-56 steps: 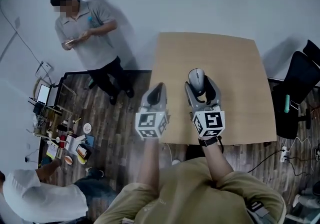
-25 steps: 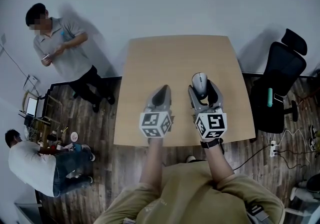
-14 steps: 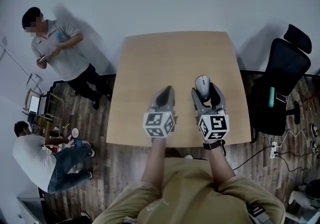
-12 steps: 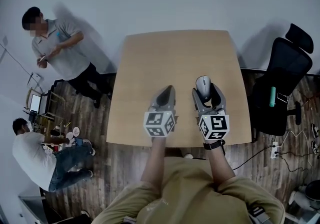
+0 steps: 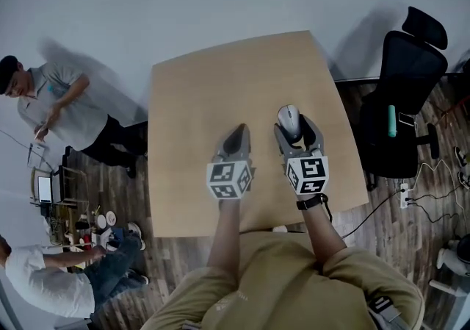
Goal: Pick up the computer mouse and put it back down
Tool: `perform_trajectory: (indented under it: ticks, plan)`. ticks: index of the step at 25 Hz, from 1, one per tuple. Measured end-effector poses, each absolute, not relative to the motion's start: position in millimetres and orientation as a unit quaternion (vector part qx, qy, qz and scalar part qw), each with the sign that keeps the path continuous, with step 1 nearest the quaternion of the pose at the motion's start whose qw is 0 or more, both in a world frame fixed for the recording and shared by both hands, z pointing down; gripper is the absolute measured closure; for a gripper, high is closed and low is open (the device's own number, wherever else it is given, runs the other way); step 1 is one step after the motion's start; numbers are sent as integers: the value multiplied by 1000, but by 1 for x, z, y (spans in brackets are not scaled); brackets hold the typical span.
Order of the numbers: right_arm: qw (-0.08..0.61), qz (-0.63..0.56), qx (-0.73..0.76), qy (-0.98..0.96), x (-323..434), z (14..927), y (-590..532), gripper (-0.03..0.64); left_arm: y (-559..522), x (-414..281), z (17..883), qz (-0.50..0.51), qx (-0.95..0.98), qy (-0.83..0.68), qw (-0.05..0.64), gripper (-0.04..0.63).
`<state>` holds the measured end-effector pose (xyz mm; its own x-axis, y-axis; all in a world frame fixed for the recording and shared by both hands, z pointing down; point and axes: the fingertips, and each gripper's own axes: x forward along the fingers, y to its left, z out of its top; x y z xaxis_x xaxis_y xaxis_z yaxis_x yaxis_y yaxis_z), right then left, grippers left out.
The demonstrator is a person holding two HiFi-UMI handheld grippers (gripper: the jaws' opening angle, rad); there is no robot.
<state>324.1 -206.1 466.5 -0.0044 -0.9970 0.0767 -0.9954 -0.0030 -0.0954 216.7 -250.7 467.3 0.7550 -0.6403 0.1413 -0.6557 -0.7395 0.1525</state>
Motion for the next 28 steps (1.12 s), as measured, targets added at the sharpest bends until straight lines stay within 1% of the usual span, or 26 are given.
perform_trajectory:
  ticks: [4, 11, 17, 22, 28]
  plan:
    - [-15, -83, -714, 695, 344, 494, -234, 316, -280, 234, 491, 59, 933, -337, 110, 595]
    - [-51, -154, -723, 671, 372, 573, -274, 316, -311, 252, 550, 112, 929, -323, 141, 594]
    - [-95, -219, -719, 653, 372, 655, -286, 314, -318, 255, 602, 147, 925, -306, 169, 594]
    - [-142, -273, -705, 639, 359, 723, -272, 316, -316, 254, 643, 176, 917, -300, 196, 595]
    - [-182, -312, -692, 626, 353, 776, -260, 314, -316, 253, 675, 196, 910, -296, 215, 594]
